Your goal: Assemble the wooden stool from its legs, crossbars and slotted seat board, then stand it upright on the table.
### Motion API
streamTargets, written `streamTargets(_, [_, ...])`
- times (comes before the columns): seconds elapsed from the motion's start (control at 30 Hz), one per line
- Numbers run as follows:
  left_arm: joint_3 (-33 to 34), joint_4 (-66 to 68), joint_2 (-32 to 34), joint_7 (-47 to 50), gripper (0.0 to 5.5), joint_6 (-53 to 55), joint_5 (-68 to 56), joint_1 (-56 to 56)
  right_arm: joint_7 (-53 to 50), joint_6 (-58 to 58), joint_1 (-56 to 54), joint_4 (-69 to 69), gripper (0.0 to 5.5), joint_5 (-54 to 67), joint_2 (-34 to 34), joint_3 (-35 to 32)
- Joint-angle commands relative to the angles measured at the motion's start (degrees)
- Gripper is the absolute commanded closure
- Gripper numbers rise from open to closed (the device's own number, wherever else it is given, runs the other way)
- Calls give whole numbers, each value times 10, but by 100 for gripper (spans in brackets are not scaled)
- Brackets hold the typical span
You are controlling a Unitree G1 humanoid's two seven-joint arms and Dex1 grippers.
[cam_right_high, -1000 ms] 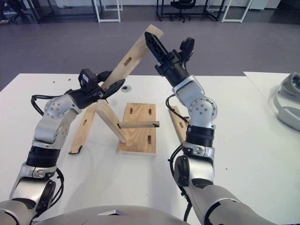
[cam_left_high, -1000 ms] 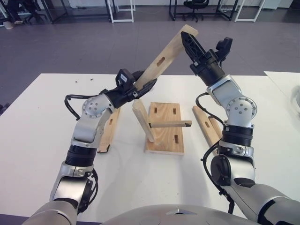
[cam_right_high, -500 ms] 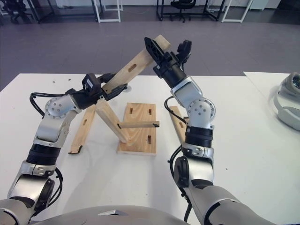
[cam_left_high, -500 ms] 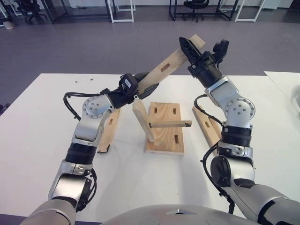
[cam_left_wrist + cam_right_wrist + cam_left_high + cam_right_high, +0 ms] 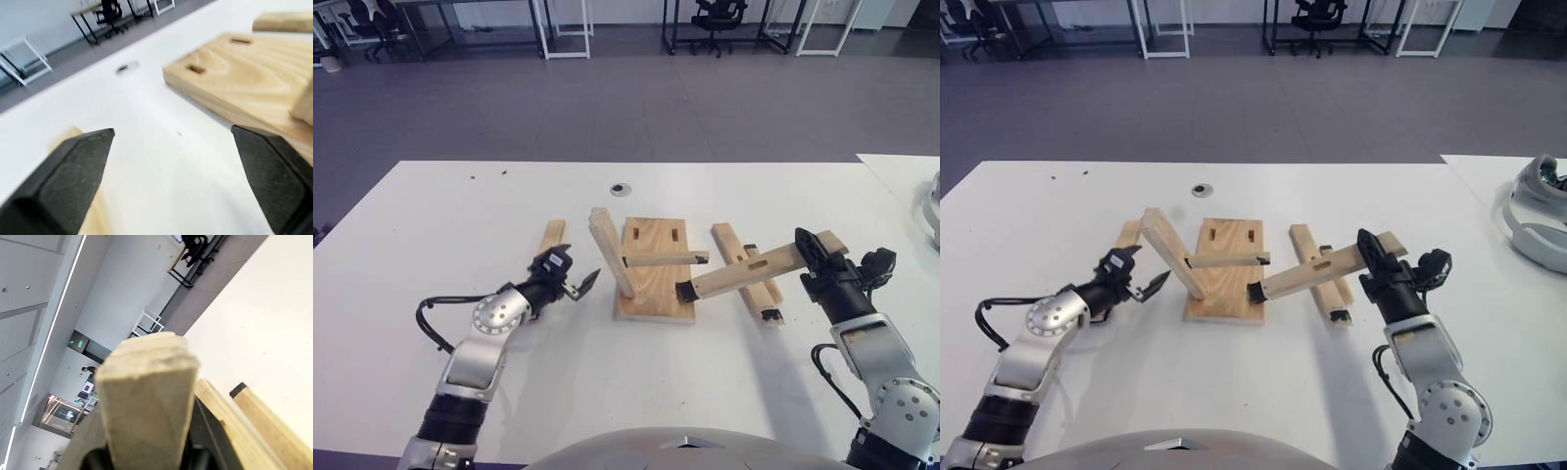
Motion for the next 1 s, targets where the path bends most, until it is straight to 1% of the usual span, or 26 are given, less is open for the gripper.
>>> streamTargets(0.03, [-14,-15,-14,20,110,36,11,3,-23,-9,21,-35,450,-60,-12,57])
streamTargets(0.13, [-7,-36,-28,25,110,71,-4,0,-53,-33,29,-51,450,-75,0,80])
streamTargets(0.2, [-17,-36,-28,26,110,87,3,4,-74,-51,30,-57,450,-94,-2,85])
streamTargets(0.33, [-29,-46,-39,26,110,105,-2,-1,-96,-77,14,-56,450,-124,-30,79])
streamTargets(0.37, [-31,-53,-44,27,110,110,-7,-2,-93,-74,8,-57,450,-137,-43,86])
streamTargets(0.53, [-50,-110,-82,16,110,154,-52,-18,-90,-37,-38,-75,448,-240,-127,166])
streamTargets(0.67, [-63,-142,-100,22,110,188,-72,-35,-69,5,-62,-80,447,-319,-186,252])
streamTargets(0.73, [-57,-153,-102,25,110,202,-79,-43,-59,13,-45,-77,447,-349,-197,282])
streamTargets(0.83, [-52,-169,-107,28,110,223,-89,-57,-58,23,-33,-70,445,-371,-191,302])
streamTargets(0.9, [-59,-180,-113,34,110,236,-94,-64,-46,5,-13,-71,443,-390,-189,307])
streamTargets(1.0, [-79,-189,-127,47,110,250,-91,-65,-20,-22,-1,-70,440,-431,-205,326])
